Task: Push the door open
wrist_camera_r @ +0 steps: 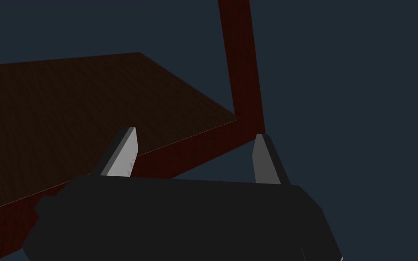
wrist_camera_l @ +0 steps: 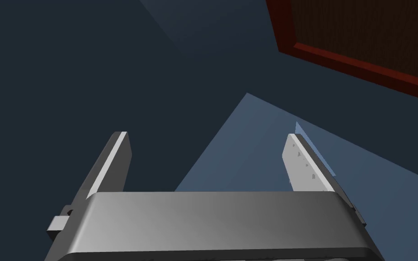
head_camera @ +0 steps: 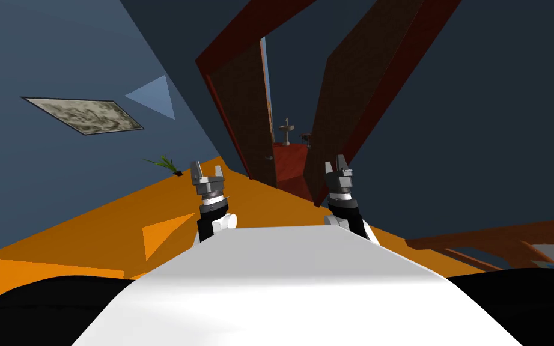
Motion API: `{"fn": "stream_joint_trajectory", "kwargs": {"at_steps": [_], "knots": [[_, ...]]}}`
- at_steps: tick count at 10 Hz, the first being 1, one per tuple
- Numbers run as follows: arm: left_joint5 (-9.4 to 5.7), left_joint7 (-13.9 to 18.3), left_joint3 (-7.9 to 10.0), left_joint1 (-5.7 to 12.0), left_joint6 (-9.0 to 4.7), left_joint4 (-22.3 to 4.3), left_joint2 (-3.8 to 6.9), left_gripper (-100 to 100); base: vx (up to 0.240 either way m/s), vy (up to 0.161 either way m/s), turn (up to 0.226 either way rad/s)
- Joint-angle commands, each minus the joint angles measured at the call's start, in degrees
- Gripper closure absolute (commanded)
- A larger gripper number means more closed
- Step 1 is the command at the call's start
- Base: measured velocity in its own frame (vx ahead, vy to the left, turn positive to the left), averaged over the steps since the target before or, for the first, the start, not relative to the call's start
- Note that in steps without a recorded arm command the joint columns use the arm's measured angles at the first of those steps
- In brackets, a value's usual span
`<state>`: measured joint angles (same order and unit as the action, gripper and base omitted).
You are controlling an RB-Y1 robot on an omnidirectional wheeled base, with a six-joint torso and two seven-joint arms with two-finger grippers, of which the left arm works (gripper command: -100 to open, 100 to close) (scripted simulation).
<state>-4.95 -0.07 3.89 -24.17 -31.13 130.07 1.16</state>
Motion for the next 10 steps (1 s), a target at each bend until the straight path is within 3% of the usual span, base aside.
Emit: {"fn": "stream_joint_trajectory", "kwargs": {"at_steps": [1,10], "knots": [[0.0,-0.12,0.12,0.86,-0.19,-2.46,0.51,-100,0.089,0.048,-0.117],[-0.04,-0.58,0.76,5.02,-1.97,-14.57,2.25,-100,0.086,0.056,-0.107]]}}
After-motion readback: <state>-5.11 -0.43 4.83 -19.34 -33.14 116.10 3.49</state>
